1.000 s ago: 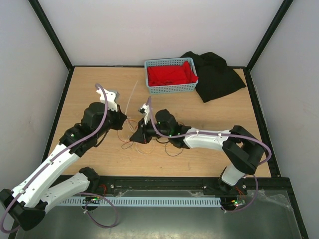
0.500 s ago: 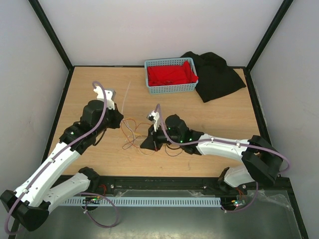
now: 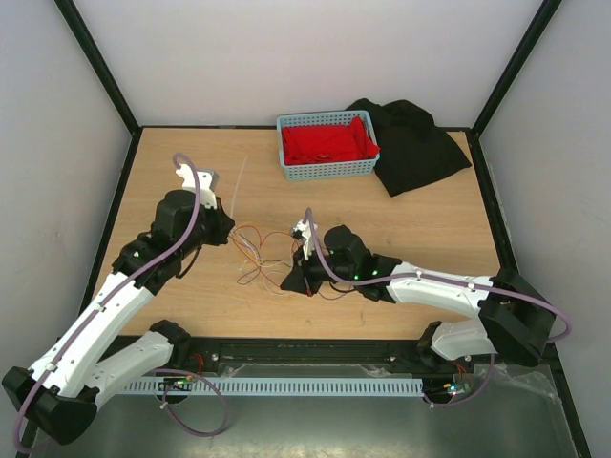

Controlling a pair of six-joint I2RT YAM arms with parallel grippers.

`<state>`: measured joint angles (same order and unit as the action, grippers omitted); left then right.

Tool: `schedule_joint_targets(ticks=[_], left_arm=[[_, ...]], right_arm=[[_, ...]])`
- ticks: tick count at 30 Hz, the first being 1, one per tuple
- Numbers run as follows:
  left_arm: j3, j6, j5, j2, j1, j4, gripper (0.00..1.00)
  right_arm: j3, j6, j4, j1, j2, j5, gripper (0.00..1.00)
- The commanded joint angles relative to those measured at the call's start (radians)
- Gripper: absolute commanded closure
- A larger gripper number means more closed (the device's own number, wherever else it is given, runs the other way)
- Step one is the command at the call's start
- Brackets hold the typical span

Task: Zip-tie the wires
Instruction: Adjust the cable at the center of the board, then adjust the ribbon.

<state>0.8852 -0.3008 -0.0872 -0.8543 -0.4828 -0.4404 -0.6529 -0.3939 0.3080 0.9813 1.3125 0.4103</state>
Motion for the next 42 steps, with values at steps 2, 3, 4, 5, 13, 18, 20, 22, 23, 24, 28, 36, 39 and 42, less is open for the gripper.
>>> schedule_joint_targets(ticks=[2, 3, 4, 5, 13, 18, 20, 22, 23, 24, 28, 36, 39, 42], left_arm=[[0.021, -0.011, 0.015, 0.001, 0.010, 0.005, 1.00], [0.021, -0.010, 0.016, 0.001, 0.011, 0.005, 1.00], [0.022, -0.011, 0.017, 0.001, 0.011, 0.006, 1.00], [0.023, -0.010, 0.019, 0.001, 0.011, 0.005, 1.00], [0.024, -0.010, 0.030, 0.001, 0.014, 0.006, 1.00], [0.023, -0.010, 0.039, 0.007, 0.013, 0.005, 1.00], [0.023, -0.009, 0.047, 0.010, 0.015, 0.006, 1.00], [0.024, -0.006, 0.062, 0.012, 0.015, 0.005, 1.00], [0.025, 0.002, 0.075, 0.012, 0.015, 0.005, 1.00], [0.026, 0.008, 0.089, 0.012, 0.015, 0.006, 1.00], [0.025, 0.027, 0.125, 0.020, 0.015, 0.007, 1.00], [0.014, 0.050, 0.182, 0.035, 0.015, 0.008, 1.00], [0.014, 0.058, 0.204, 0.038, 0.015, 0.008, 1.00], [0.014, 0.062, 0.225, 0.042, 0.015, 0.010, 1.00]], right_arm=[[-0.016, 0.015, -0.013, 0.005, 0.002, 0.000, 0.95], [-0.023, 0.017, -0.013, 0.005, 0.009, 0.003, 0.94], [-0.028, 0.017, -0.014, 0.005, 0.015, 0.007, 0.93], [-0.033, 0.018, -0.013, 0.005, 0.019, 0.011, 0.91], [-0.066, 0.021, 0.003, 0.004, 0.006, 0.026, 0.53], [-0.096, 0.060, -0.045, -0.005, 0.003, -0.008, 0.47], [-0.126, 0.079, -0.071, -0.011, 0.009, -0.013, 0.44], [-0.156, 0.095, -0.090, -0.019, 0.009, -0.016, 0.41], [-0.180, 0.101, -0.099, -0.027, 0.007, -0.021, 0.40], [-0.198, 0.107, -0.108, -0.037, 0.005, -0.031, 0.38], [-0.269, 0.093, -0.117, -0.102, -0.004, -0.083, 0.28], [-0.380, -0.140, -0.038, -0.149, 0.041, -0.230, 0.20], [-0.383, -0.239, 0.049, -0.148, 0.067, -0.226, 0.20], [-0.407, -0.294, 0.085, -0.149, 0.099, -0.217, 0.20]])
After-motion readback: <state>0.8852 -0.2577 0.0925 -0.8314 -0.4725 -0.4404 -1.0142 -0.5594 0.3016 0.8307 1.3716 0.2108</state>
